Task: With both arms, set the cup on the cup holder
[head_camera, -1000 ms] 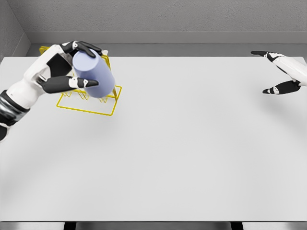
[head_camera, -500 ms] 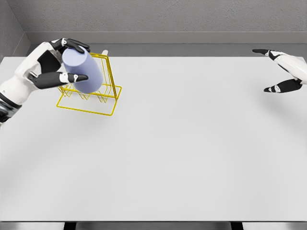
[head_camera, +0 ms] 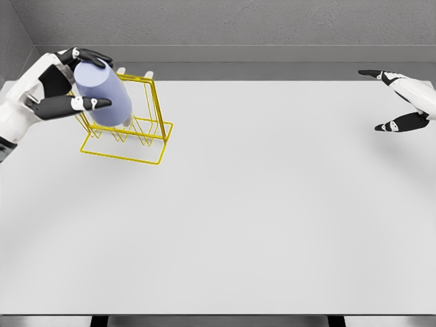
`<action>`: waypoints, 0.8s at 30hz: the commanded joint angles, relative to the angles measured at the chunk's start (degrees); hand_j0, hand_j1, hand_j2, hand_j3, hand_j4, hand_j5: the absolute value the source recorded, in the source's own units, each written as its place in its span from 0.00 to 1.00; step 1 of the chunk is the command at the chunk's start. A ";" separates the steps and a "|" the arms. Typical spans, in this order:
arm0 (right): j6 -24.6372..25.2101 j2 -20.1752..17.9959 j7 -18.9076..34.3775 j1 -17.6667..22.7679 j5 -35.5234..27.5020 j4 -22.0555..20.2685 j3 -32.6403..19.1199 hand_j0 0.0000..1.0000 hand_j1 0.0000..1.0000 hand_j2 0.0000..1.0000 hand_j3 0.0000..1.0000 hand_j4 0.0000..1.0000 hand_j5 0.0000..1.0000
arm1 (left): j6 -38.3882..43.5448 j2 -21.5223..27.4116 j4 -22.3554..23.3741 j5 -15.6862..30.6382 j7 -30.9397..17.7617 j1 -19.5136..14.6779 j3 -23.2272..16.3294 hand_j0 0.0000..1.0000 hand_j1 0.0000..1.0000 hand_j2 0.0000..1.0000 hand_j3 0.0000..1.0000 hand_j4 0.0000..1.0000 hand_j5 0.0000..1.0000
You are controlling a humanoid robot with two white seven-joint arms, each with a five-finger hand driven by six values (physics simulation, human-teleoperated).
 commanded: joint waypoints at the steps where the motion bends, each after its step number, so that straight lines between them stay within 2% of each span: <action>1: 0.07 0.03 -0.03 0.00 -0.40 -0.03 -0.03 1.00 1.00 1.00 1.00 1.00 1.00 | 0.54 -0.46 0.29 0.25 0.03 0.00 0.13 0.48 0.48 0.48 0.48 0.48 0.48; 12: 0.07 0.29 -0.03 -0.09 -0.40 -0.03 -0.11 1.00 1.00 1.00 1.00 1.00 1.00 | 3.35 -1.87 1.26 -0.02 0.03 -1.94 0.13 0.48 0.48 0.48 0.48 0.48 0.48; 24: 0.07 0.20 -0.03 0.00 -0.40 -0.03 -0.03 1.00 1.00 1.00 1.00 1.00 1.00 | 3.88 -5.03 1.08 -0.55 0.03 -2.37 0.04 0.48 0.48 0.48 0.48 0.48 0.48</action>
